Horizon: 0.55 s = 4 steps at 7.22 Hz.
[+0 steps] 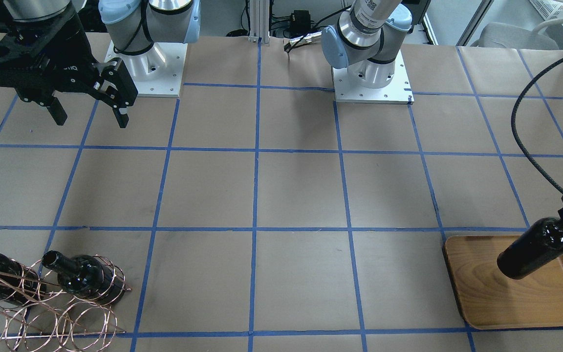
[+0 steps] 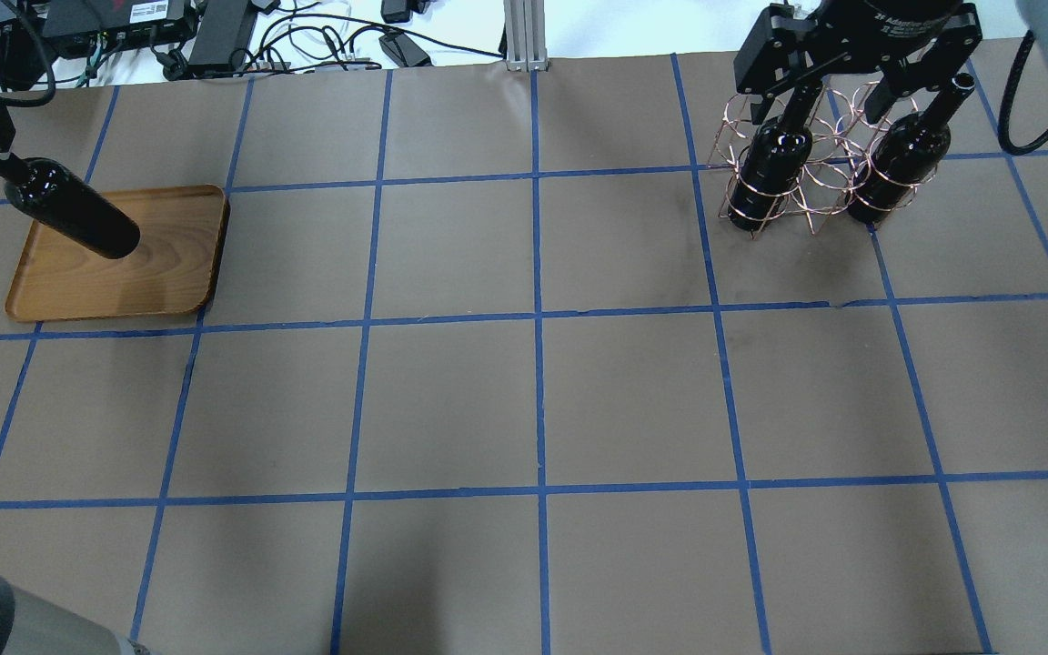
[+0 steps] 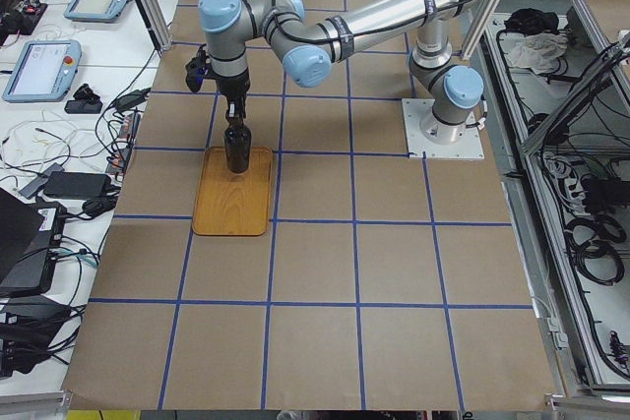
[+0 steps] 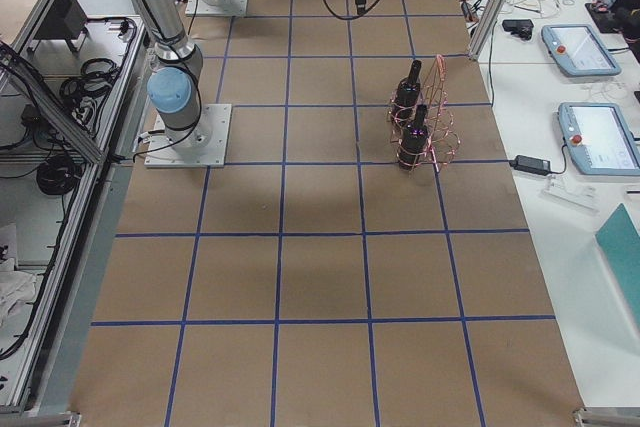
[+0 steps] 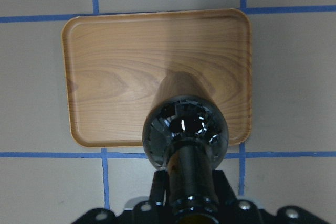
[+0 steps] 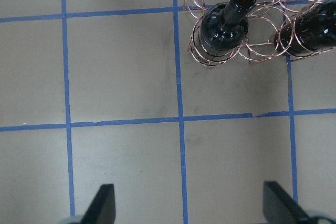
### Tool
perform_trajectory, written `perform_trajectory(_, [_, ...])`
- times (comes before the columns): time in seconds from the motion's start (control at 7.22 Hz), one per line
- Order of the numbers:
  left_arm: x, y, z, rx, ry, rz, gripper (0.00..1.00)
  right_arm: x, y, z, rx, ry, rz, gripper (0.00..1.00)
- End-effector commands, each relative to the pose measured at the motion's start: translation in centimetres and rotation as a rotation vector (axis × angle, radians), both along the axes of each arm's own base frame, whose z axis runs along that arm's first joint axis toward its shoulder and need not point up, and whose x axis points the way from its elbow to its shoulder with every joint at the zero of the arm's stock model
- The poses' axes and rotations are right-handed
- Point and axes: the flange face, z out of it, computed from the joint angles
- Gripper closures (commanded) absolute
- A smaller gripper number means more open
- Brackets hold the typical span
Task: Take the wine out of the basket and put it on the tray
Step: 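Lift the bottle with the left gripper and move it over the tray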
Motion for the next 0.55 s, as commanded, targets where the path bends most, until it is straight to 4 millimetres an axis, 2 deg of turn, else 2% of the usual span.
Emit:
perform_trajectory(0.0, [2.6, -1.5, -2.1, 0.017, 0.009, 0.014, 1.0, 0.0, -0.2, -0.4, 0.009, -0.001, -0.002, 0.0])
perform_trajectory(0.14, [2.8, -1.9, -2.6, 0.009, 0.006, 0.014, 1.0, 0.0, -0.2, -1.7, 0.036, 0.002, -0.001, 0.0])
perform_trajectory(0.42, [3.1, -2.4, -3.8, 0.018, 0.008, 0.014, 1.0, -0.1, 0.3, -1.9, 0.047, 0.007, -0.003, 0.0])
